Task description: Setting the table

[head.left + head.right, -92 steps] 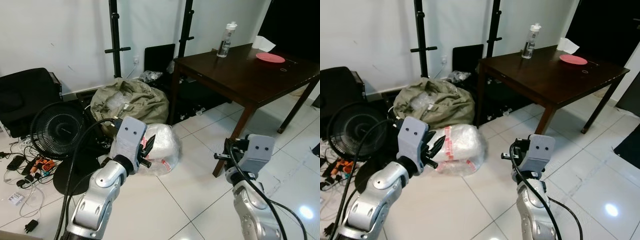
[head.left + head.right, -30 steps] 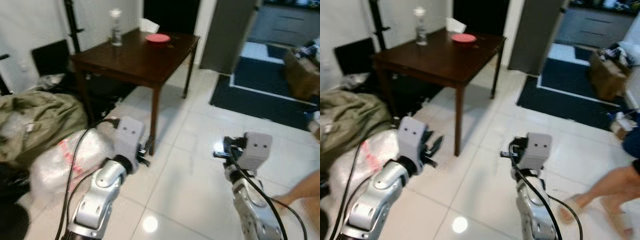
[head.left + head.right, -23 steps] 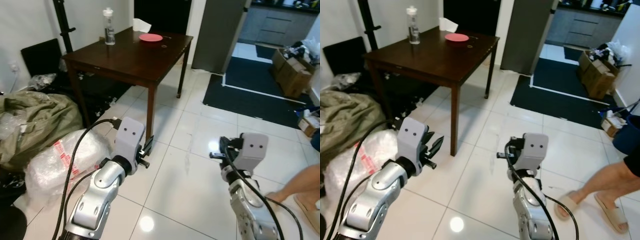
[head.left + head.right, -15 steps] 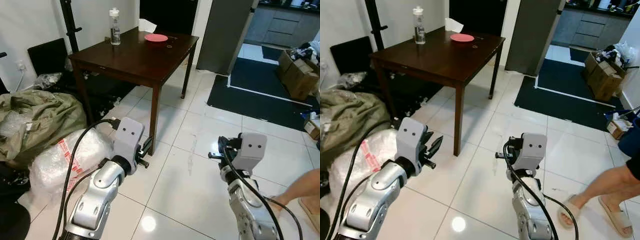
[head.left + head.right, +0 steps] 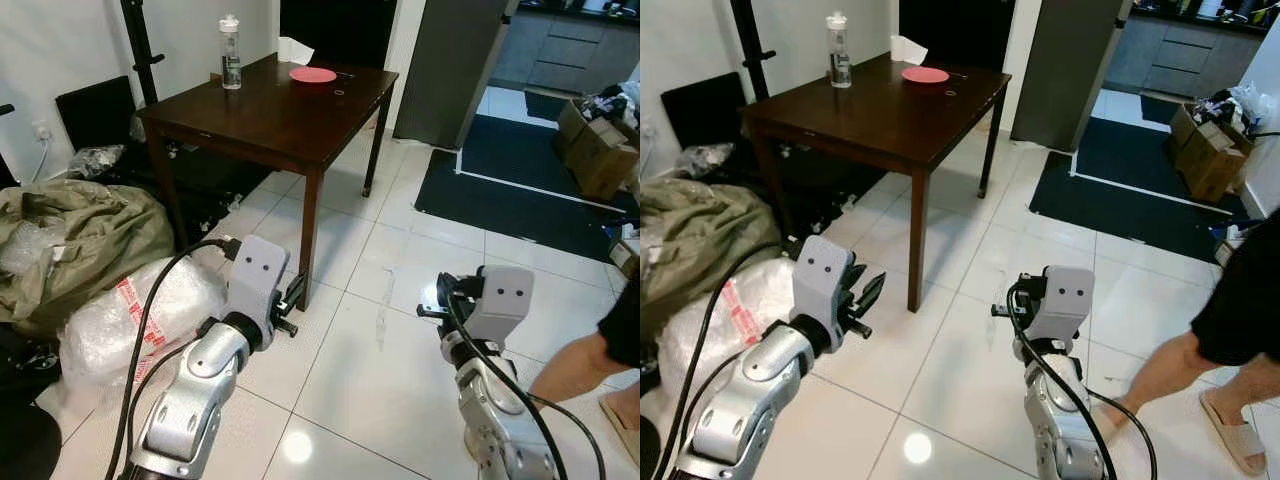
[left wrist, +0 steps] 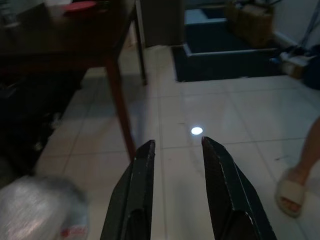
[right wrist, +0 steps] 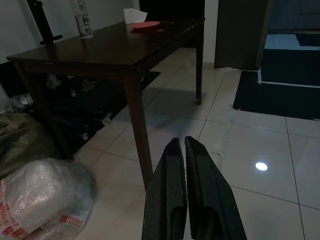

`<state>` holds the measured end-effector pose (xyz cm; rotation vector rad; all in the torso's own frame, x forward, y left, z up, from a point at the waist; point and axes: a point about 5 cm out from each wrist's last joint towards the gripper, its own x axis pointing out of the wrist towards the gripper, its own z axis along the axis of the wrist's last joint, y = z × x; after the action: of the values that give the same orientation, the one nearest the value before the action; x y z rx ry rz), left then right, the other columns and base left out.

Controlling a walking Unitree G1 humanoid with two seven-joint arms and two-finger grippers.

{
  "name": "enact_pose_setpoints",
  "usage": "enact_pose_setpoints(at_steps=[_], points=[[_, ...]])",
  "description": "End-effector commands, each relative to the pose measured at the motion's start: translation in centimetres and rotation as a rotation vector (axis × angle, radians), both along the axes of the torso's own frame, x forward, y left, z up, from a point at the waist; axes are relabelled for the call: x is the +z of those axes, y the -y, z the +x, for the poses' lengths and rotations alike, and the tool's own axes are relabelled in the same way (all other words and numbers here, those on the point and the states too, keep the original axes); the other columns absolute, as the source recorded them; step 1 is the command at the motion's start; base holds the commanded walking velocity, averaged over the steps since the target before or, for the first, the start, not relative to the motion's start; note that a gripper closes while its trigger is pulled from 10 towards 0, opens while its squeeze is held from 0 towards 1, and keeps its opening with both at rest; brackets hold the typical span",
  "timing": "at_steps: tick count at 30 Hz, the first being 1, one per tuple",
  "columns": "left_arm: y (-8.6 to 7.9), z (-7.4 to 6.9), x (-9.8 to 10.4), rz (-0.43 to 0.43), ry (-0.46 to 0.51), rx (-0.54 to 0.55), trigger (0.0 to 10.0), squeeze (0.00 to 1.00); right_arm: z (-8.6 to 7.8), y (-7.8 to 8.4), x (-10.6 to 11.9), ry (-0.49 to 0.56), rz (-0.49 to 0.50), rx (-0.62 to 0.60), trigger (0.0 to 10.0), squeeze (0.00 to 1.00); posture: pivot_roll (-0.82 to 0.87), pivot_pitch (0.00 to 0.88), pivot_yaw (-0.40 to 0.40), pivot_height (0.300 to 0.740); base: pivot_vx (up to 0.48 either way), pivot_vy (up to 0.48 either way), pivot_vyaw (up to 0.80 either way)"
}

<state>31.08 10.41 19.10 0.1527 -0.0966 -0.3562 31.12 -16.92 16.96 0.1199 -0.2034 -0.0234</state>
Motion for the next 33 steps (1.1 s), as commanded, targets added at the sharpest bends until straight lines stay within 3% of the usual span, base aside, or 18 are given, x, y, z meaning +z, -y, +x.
enact_pose_setpoints(at_steps=[1,3,7,10,13,20,33], points=[[-1.6,0.0,-1.3,0.034,-0.022,0.098,10.0,0.0,-0.1,0.1,-1.3,-0.041,-0.004,0.0,10.0,0.0,0.09,0.053,0.016,0.74,0.0,0.0,0.0],[-2.4,0.0,-1.9,0.048,-0.034,0.15,10.0,0.0,-0.1,0.0,-1.6,-0.052,-0.011,0.009,10.0,0.0,0.09,0.051,0.011,0.74,0.0,0.0,0.0],[-5.9,-0.7,-4.0,0.077,-0.083,0.345,10.0,0.0,0.0,-0.3,-3.1,-0.114,-0.015,0.071,10.0,0.0,0.1,0.052,0.0,0.74,0.0,0.0,0.0],[-6.9,-1.0,-4.7,0.085,-0.1,0.4,10.0,0.0,-0.1,-0.8,-4.2,-0.154,-0.007,0.12,10.0,0.0,0.12,0.046,-0.005,0.74,0.0,0.0,0.0],[-7.9,-1.7,-5.9,0.115,-0.124,0.464,10.0,0.0,-0.7,-2.9,-6.1,-0.23,-0.021,0.291,10.0,0.0,0.12,0.042,-0.005,0.74,0.0,0.0,0.0],[-7.8,-2.1,-6.7,0.112,-0.14,0.468,10.0,0.0,-1.1,-4.5,-6.3,-0.219,-0.064,0.375,10.0,0.0,0.11,0.038,0.0,0.74,0.0,0.0,0.0],[-7.1,-1.8,-6.6,0.105,-0.131,0.426,10.0,0.0,-0.9,-3.5,-6.6,-0.217,-0.055,0.324,10.0,0.0,0.11,0.032,0.012,0.74,0.0,0.0,0.0]])
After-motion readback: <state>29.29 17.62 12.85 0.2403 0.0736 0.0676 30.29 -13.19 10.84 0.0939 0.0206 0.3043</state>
